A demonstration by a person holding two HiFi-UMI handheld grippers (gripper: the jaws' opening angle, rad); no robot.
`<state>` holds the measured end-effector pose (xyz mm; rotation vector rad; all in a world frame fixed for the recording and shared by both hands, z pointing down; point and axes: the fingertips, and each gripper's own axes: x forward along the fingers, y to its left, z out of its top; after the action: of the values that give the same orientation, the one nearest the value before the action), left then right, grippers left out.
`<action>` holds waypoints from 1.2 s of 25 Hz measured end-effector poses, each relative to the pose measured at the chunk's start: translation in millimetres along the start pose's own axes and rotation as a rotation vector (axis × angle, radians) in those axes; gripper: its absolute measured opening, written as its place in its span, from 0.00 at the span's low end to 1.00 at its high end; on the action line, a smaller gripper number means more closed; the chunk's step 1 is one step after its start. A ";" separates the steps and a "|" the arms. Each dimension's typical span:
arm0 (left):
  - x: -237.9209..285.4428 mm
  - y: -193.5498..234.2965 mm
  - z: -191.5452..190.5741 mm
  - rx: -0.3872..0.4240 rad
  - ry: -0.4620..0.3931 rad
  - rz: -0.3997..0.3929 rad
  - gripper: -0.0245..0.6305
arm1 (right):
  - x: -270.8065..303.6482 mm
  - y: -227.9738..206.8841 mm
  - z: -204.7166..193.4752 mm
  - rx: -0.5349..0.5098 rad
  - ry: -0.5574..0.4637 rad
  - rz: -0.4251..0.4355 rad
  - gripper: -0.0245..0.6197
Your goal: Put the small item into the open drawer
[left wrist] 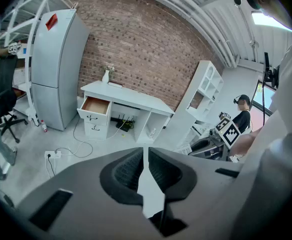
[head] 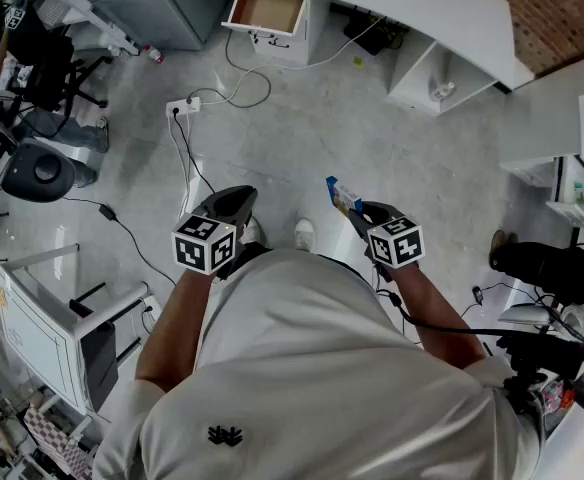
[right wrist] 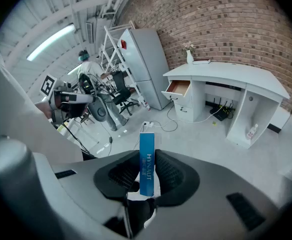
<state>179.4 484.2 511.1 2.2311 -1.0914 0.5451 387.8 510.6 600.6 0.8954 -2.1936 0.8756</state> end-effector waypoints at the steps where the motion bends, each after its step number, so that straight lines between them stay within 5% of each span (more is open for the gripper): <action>1: 2.4 -0.6 2.9 0.001 -0.003 -0.002 0.11 | 2.0 -2.3 2.1 -0.004 -0.001 -0.001 0.22; 14: 18.2 42.7 23.1 -0.007 -0.017 -0.010 0.11 | 38.0 -21.7 39.7 0.035 0.007 -0.029 0.22; 30: 41.7 245.0 146.0 0.126 -0.013 -0.118 0.11 | 171.2 -26.2 246.7 0.277 -0.111 -0.144 0.22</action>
<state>20.3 243.8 507.2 2.3939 -0.9477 0.5633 238.3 249.2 586.0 1.2448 -2.0995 1.0995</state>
